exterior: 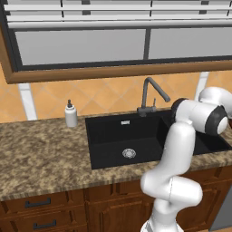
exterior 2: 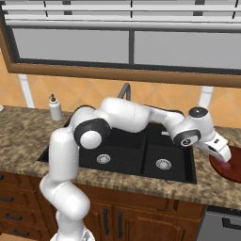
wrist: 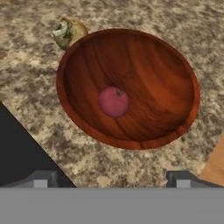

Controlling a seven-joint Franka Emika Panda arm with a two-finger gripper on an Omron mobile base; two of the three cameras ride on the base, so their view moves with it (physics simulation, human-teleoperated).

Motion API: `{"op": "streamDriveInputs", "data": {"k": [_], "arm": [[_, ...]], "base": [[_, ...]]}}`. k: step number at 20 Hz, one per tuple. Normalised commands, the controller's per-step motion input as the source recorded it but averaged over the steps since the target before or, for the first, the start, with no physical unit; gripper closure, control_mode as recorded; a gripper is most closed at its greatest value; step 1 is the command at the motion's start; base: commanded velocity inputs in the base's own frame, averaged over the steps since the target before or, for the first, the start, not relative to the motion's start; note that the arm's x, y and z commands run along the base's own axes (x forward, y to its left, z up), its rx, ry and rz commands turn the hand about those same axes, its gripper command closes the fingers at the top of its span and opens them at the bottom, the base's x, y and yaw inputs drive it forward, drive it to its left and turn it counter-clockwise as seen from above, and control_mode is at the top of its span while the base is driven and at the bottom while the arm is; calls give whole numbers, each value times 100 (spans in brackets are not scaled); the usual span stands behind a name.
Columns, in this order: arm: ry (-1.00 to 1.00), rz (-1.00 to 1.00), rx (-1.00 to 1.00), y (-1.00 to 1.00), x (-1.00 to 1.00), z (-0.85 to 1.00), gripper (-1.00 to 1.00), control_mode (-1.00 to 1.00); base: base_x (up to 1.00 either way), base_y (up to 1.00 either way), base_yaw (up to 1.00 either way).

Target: Pick the tomato from the sink and place it in the bowl. Then pick the bowl and place it in the microwave. Then close the microwave door and press the start button.

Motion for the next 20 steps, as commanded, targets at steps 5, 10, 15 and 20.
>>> {"op": "streamDriveInputs", "data": {"k": [5, 10, 15, 20], "arm": [[18, 34, -1, 8, -1, 28, -100, -100], [19, 6, 0, 0, 9, 2, -100, -100], [23, 9, 1, -2, 27, 0, -100, -100], [4, 12, 9, -21, 15, -8, -100, -100]], "base": [[0, 0, 0], [0, 0, 0], [0, 0, 0], [0, 0, 0]]}}
